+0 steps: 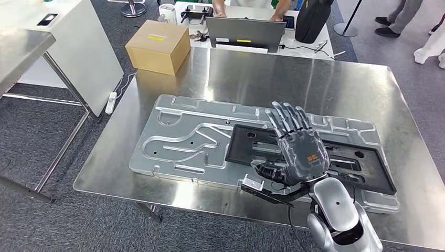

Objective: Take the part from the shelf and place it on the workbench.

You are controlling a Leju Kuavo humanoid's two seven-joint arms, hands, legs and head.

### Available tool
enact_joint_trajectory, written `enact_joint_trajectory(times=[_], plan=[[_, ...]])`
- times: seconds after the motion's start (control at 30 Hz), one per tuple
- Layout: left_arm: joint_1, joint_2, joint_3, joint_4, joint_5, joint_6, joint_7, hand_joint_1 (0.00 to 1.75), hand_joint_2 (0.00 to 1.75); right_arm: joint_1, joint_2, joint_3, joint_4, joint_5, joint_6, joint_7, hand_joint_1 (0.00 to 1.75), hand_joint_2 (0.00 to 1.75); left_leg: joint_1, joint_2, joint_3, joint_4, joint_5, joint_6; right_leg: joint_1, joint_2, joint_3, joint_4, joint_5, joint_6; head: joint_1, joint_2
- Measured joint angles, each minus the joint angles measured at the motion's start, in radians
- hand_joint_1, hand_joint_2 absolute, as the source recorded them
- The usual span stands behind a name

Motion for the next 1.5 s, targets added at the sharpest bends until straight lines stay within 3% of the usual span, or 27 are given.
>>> enact_joint_trajectory(times=[0.07,0.1,0.13,0.2,0.23,0.27,0.4,0.47,0.53,0.6,0.63,0.73,0.8,0.87,0.9,0.93,0.97,1.03,1.07,1.1,1.17,1.23,1.3,1.33,1.4,1.43,1.5], plan=[[-0.003,-0.001,0.0,0.0,0.0,0.001,-0.002,0.0,0.0,-0.002,-0.004,0.007,-0.019,0.0,0.006,0.002,0.0,0.0,0.002,0.001,-0.002,0.003,0.001,-0.002,-0.009,0.0,-0.046,0.111,-0.043,0.009,0.0,0.0],[-0.003,-0.002,0.0,0.0,0.0,0.001,-0.002,0.0,0.0,-0.002,-0.006,0.009,-0.026,0.0,0.006,0.002,0.0,0.0,0.005,0.001,-0.004,0.006,0.0,-0.004,-0.015,-0.001,-0.048,0.124,-0.039,0.014,0.0,0.0],[-0.003,-0.003,0.0,0.0,0.0,0.002,-0.002,0.0,0.0,-0.002,-0.01,0.011,-0.033,0.0,0.005,0.003,0.0,0.0,0.008,0.001,-0.007,0.012,-0.001,-0.009,-0.021,-0.001,-0.032,0.095,-0.016,0.02,0.0,0.0],[-0.003,-0.003,0.0,0.0,0.0,0.005,-0.002,0.0,0.0,-0.002,-0.017,0.015,-0.049,0.0,-0.001,0.004,0.0,0.0,0.017,0.001,-0.017,0.032,-0.01,-0.024,-0.03,-0.001,0.034,-0.028,0.039,0.032,0.0,0.0],[-0.004,-0.003,0.0,0.001,0.0,0.007,-0.002,0.0,0.0,-0.001,-0.021,0.016,-0.058,0.001,-0.004,0.005,0.0,0.0,0.018,0.0,-0.025,0.047,-0.015,-0.033,-0.032,0.002,0.057,-0.079,0.057,0.031,0.0,0.0],[-0.005,-0.002,0.0,0.001,0.0,0.009,-0.002,0.0,0.0,0.001,-0.023,0.018,-0.064,0.001,-0.006,0.006,0.0,0.0,0.018,-0.001,-0.033,0.059,-0.018,-0.043,-0.032,0.005,0.067,-0.105,0.063,0.026,-0.001,0.0],[-0.005,-0.003,0.0,0.001,0.002,0.011,-0.002,0.0,0.0,0.007,-0.033,0.021,-0.084,0.005,-0.011,0.008,0.0,0.0,0.019,-0.002,-0.054,0.078,-0.027,-0.067,-0.025,0.009,0.047,-0.101,0.074,-0.012,-0.004,0.0],[-0.005,-0.004,0.0,0.001,0.003,0.012,0.0,0.0,0.0,0.009,-0.035,0.021,-0.093,0.01,-0.015,0.01,0.0,0.0,0.022,-0.002,-0.079,0.139,-0.085,-0.072,-0.024,0.006,0.036,-0.105,0.086,-0.03,-0.004,0.0],[-0.006,-0.004,-0.001,0.001,0.006,0.012,0.009,0.0,0.0,0.015,-0.037,0.021,-0.1,0.014,-0.017,0.011,0.0,0.0,0.02,-0.002,-0.12,0.262,-0.167,-0.072,-0.018,0.003,0.019,-0.105,0.099,-0.04,-0.004,0.0],[-0.005,-0.004,-0.002,0.001,0.009,0.008,0.045,0.0,0.0,0.033,-0.04,0.021,-0.103,0.008,-0.011,0.012,0.0,0.0,0.019,-0.002,-0.129,0.334,-0.203,-0.067,-0.01,0.002,0.0,-0.104,0.114,-0.043,-0.004,0.0],[-0.003,-0.004,-0.002,0.001,0.009,0.005,0.067,0.0,0.0,0.046,-0.041,0.021,-0.103,0.003,-0.012,0.012,0.0,0.0,0.017,-0.002,-0.106,0.315,-0.194,-0.062,-0.007,0.001,-0.009,-0.104,0.121,-0.044,-0.004,0.0],[0.004,-0.004,-0.003,0.001,0.009,0.005,0.095,0.0,0.0,0.09,-0.043,0.021,-0.097,0.0,-0.045,0.012,0.0,0.0,0.006,-0.003,0.029,0.118,-0.136,-0.04,-0.001,0.002,-0.03,-0.104,0.146,-0.038,-0.004,0.0],[0.005,-0.003,-0.003,0.001,0.009,0.007,0.097,0.0,0.0,0.108,-0.046,0.02,-0.091,0.0,-0.062,0.012,0.0,0.0,-0.005,-0.003,0.063,0.051,-0.118,-0.033,-0.002,0.001,-0.034,-0.11,0.163,-0.025,-0.004,0.0],[0.007,-0.003,-0.003,0.001,0.009,0.008,0.098,0.0,0.0,0.119,-0.048,0.019,-0.087,0.0,-0.065,0.012,0.0,0.0,-0.009,-0.003,0.055,0.044,-0.099,-0.026,-0.004,0.0,-0.032,-0.123,0.183,-0.01,-0.003,0.0],[0.008,-0.003,-0.003,0.001,0.009,0.008,0.098,0.0,0.0,0.124,-0.05,0.019,-0.085,0.0,-0.065,0.012,0.0,0.0,-0.008,-0.001,0.049,0.04,-0.085,-0.02,-0.006,0.0,-0.034,-0.125,0.182,-0.004,-0.003,0.0],[0.009,-0.003,-0.003,0.001,0.009,0.008,0.099,0.0,0.0,0.128,-0.051,0.018,-0.083,0.0,-0.065,0.012,0.0,0.0,-0.006,0.002,0.04,0.035,-0.07,-0.013,-0.007,0.001,-0.04,-0.115,0.161,0.001,-0.002,0.0],[0.009,-0.004,-0.003,0.001,0.009,0.009,0.099,0.0,0.0,0.13,-0.053,0.018,-0.082,0.0,-0.066,0.012,0.0,0.0,-0.004,0.005,0.028,0.03,-0.055,-0.006,-0.007,0.001,-0.051,-0.086,0.119,0.005,-0.001,0.0],[0.008,-0.004,-0.003,0.001,0.009,0.009,0.099,0.0,0.0,0.134,-0.056,0.017,-0.078,0.0,-0.066,0.012,0.0,0.0,-0.005,0.009,-0.002,0.029,-0.029,0.003,-0.009,0.001,-0.076,0.028,0.006,0.012,0.0,0.0],[0.009,-0.004,-0.003,0.001,0.009,0.01,0.099,0.0,0.0,0.136,-0.057,0.017,-0.076,0.0,-0.066,0.012,0.0,0.0,-0.006,0.009,-0.017,0.031,-0.017,0.004,-0.009,0.001,-0.084,0.09,-0.03,0.015,0.0,0.0],[0.009,-0.004,-0.003,0.001,0.009,0.01,0.099,0.0,0.0,0.137,-0.058,0.017,-0.074,0.0,-0.066,0.012,0.0,0.0,-0.008,0.01,-0.034,0.033,-0.006,0.004,-0.009,0.001,-0.081,0.135,-0.041,0.017,0.0,0.0],[0.009,-0.004,-0.003,0.001,0.009,0.01,0.099,0.0,0.0,0.14,-0.059,0.017,-0.071,0.0,-0.067,0.012,0.0,0.0,-0.01,0.01,-0.068,0.042,0.014,0.001,-0.007,0.0,-0.027,0.128,-0.003,0.015,-0.001,0.0],[0.009,-0.006,-0.003,0.001,0.01,0.012,0.1,0.0,0.0,0.143,-0.059,0.015,-0.072,0.002,-0.068,0.012,0.0,0.0,-0.013,0.01,-0.095,0.054,0.03,-0.003,-0.001,-0.001,0.085,0.0,0.024,0.003,0.0,0.0],[0.008,-0.008,-0.003,0.001,0.012,0.015,0.103,0.0,0.0,0.149,-0.059,0.009,-0.075,0.005,-0.069,0.011,0.0,0.0,-0.015,0.009,-0.108,0.061,0.043,-0.012,0.006,-0.003,0.168,-0.125,0.004,-0.012,-0.001,0.0],[0.009,-0.009,-0.003,0.001,0.012,0.016,0.104,0.0,0.0,0.154,-0.059,0.005,-0.077,0.008,-0.069,0.011,0.0,0.0,-0.015,0.009,-0.11,0.061,0.051,-0.018,0.01,-0.004,0.181,-0.153,-0.005,-0.019,-0.001,0.0],[0.01,-0.009,-0.003,0.001,0.013,0.018,0.107,0.0,0.0,0.167,-0.059,-0.002,-0.079,0.013,-0.071,0.011,0.0,0.0,-0.013,0.007,-0.112,0.057,0.062,-0.031,0.008,-0.006,0.174,-0.166,0.01,-0.032,0.0,0.0],[0.011,-0.008,-0.003,0.001,0.013,0.019,0.108,0.0,0.0,0.173,-0.059,-0.005,-0.079,0.014,-0.071,0.012,0.0,0.0,-0.012,0.005,-0.117,0.065,0.048,-0.038,0.005,-0.008,0.167,-0.17,0.023,-0.038,-0.001,0.0],[0.012,-0.008,-0.003,0.001,0.013,0.019,0.109,0.0,0.0,0.186,-0.059,-0.008,-0.079,0.016,-0.071,0.012,0.0,0.0,-0.007,0.001,-0.136,0.128,-0.036,-0.049,-0.001,-0.011,0.145,-0.176,0.05,-0.05,-0.003,0.0]])
